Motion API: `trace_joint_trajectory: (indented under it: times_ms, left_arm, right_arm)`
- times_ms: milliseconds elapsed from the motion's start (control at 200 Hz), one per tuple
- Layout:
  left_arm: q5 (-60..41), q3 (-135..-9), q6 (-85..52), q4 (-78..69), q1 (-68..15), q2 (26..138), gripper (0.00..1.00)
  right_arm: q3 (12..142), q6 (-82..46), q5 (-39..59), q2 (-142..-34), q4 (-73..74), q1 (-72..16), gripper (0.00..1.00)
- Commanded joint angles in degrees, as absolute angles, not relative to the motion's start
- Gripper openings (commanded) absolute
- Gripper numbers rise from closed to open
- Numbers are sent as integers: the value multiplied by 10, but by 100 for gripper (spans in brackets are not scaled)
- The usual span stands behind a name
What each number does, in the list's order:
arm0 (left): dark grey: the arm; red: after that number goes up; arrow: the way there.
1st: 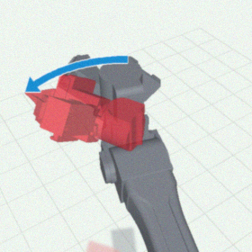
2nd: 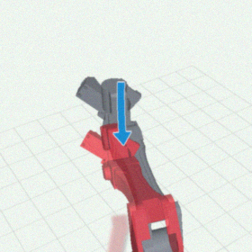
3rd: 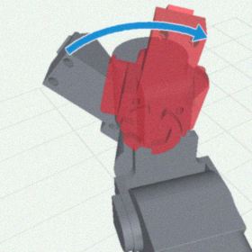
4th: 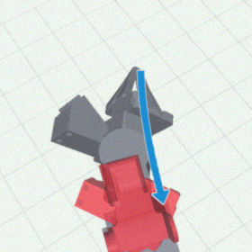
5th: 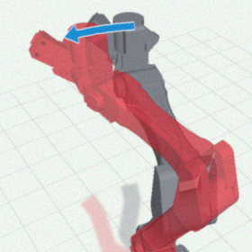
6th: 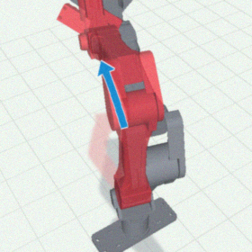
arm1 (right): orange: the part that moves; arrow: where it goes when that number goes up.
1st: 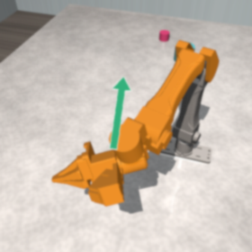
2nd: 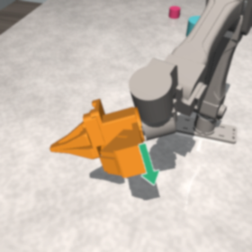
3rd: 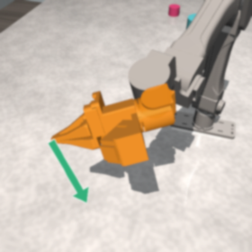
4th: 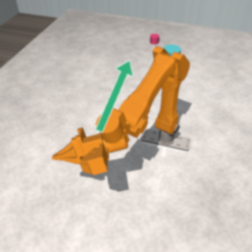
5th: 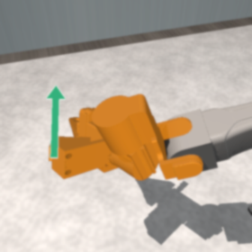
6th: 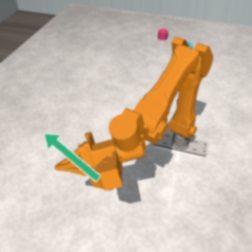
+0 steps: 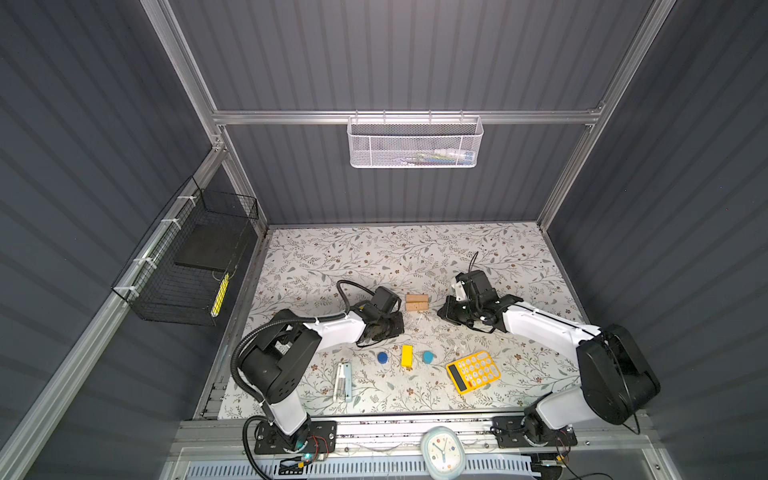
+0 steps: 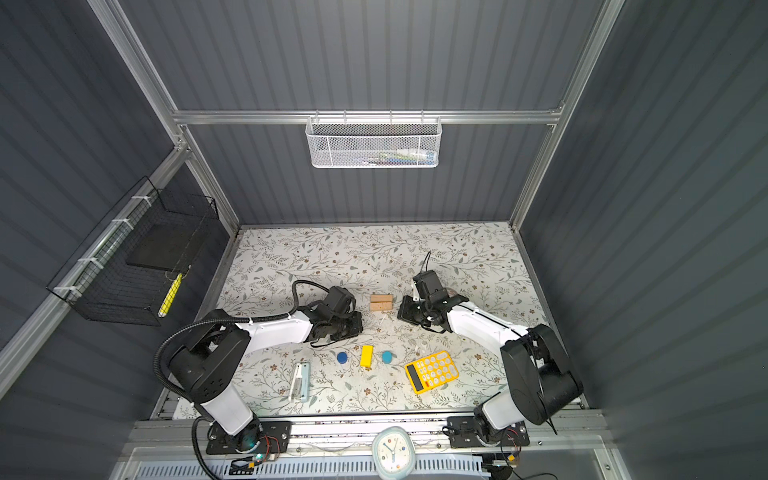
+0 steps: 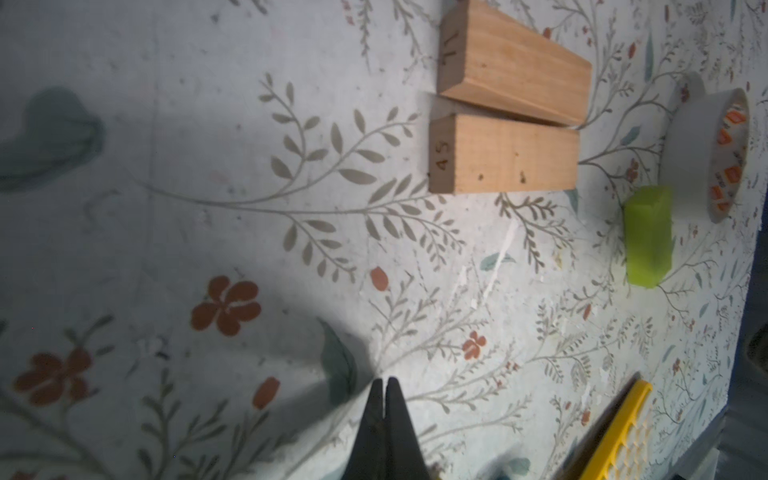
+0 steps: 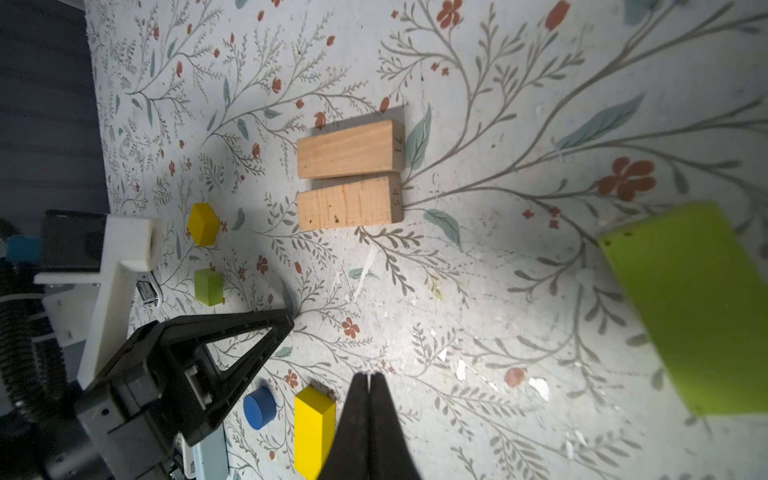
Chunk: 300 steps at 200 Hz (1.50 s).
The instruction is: Build the wood block tower
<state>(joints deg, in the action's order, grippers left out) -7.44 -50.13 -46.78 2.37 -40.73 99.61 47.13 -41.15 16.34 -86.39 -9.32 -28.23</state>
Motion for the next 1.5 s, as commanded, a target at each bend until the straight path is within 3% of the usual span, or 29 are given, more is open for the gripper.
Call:
trace_joint_trajectory:
  times_ms: [0, 495, 1496]
  left_arm:
    - [-104, -527, -457, 5, -389, 1026, 0]
    - [-133, -593, -432, 15, -372, 1114, 0]
    - [-129, -610, -431, 22, -371, 1131, 0]
  right_arm:
    - [474, -417, 163, -884, -82, -286, 0]
    - [504, -409, 150, -957, -88, -286, 0]
    - [524, -421, 161, -1005, -57, -286, 0]
